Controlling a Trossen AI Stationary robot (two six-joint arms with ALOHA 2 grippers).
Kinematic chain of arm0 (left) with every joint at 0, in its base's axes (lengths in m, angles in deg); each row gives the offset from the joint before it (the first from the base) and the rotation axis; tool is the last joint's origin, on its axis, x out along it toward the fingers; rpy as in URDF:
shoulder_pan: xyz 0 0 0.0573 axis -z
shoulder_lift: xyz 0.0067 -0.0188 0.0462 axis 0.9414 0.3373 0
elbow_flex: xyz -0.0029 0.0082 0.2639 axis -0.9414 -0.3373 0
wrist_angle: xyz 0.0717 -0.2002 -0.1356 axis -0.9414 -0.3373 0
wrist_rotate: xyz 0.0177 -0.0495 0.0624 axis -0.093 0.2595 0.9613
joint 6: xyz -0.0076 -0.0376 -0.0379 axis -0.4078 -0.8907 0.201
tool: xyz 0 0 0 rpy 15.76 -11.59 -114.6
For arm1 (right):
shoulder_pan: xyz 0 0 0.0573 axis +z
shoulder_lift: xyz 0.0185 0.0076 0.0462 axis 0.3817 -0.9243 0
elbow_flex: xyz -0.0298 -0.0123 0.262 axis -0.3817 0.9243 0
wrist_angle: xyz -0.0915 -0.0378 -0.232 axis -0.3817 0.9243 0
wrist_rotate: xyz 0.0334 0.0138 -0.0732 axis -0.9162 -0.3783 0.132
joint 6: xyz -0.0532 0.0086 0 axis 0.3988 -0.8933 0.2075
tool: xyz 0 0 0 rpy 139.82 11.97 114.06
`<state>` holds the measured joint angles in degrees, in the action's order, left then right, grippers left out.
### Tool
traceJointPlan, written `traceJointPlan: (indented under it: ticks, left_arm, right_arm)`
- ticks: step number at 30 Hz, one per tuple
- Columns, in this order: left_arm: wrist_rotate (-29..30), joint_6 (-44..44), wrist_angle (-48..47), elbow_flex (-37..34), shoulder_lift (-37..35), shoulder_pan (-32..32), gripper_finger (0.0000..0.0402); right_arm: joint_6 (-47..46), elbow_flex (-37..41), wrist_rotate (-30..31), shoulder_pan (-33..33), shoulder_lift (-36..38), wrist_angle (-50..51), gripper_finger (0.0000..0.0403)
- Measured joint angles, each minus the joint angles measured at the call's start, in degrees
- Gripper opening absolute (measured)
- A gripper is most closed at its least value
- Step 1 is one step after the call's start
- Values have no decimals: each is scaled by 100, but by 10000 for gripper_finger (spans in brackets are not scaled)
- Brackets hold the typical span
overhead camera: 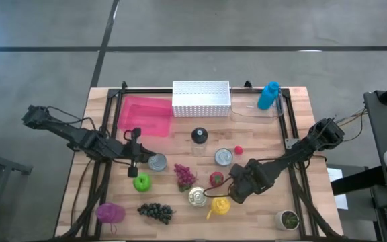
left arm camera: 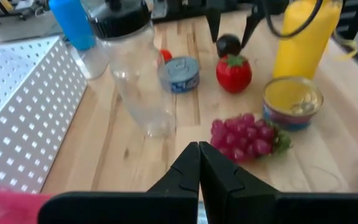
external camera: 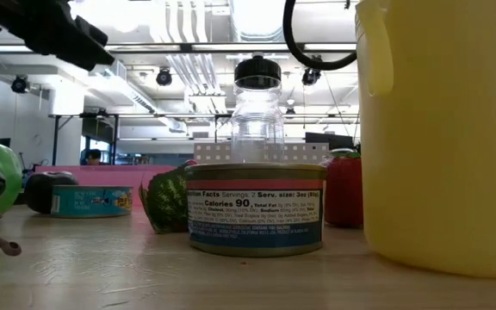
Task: Pick & Place Food Item
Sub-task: Put the purple mangosteen into the white bin
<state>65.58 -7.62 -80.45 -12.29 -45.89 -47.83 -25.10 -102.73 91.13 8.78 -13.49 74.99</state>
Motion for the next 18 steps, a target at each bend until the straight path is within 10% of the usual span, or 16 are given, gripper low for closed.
traceJointPlan:
  ticks: [18]
  left_arm:
    - [0,-179,-284,0,-2,-2,6]
  right_arm:
    - [287,13,-24,0,-2,10,303]
